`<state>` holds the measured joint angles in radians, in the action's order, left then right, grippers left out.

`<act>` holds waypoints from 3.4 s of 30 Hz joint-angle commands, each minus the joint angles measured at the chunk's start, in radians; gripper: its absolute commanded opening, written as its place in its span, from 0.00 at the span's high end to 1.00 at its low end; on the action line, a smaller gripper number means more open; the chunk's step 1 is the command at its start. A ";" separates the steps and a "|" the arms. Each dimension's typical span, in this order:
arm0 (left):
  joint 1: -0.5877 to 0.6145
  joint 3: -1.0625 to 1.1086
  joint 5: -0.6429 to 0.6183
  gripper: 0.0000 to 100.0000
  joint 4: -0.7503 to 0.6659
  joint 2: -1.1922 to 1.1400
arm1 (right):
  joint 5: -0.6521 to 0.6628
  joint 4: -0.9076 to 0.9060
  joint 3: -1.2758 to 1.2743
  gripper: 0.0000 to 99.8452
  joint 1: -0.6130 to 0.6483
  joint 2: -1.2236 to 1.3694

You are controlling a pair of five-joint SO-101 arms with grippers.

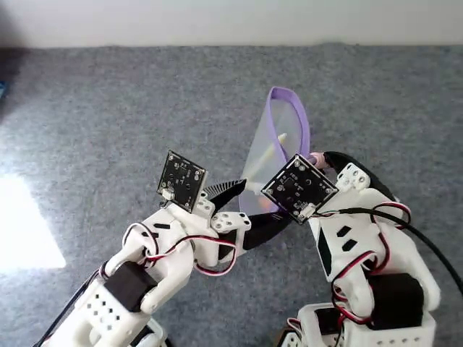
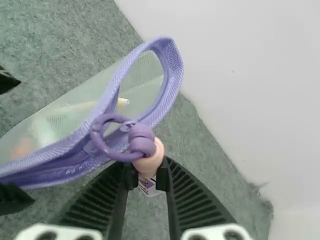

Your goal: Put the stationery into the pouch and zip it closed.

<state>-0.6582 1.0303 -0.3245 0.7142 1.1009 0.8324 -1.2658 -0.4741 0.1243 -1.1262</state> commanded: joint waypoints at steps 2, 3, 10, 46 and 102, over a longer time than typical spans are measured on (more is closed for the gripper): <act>-0.006 -0.013 -0.014 0.66 -0.117 -0.104 | 0.011 0.028 0.048 0.99 -0.007 -0.010; -0.006 -0.019 -0.014 0.66 -0.141 -0.129 | 0.011 0.028 0.048 0.99 -0.007 -0.010; 0.002 -0.104 -0.058 0.66 -0.157 -0.244 | 0.011 0.028 0.048 0.99 -0.007 -0.012; 0.017 -0.111 0.126 0.78 0.008 -0.015 | 0.120 0.036 0.075 0.99 0.147 -0.012; 0.089 -0.272 0.107 0.99 0.195 -0.015 | 0.048 0.002 0.170 0.99 0.151 -0.002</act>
<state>-0.5723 0.8293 -0.2325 0.9137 1.0671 0.9383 -1.2551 -0.3314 0.2654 -1.1431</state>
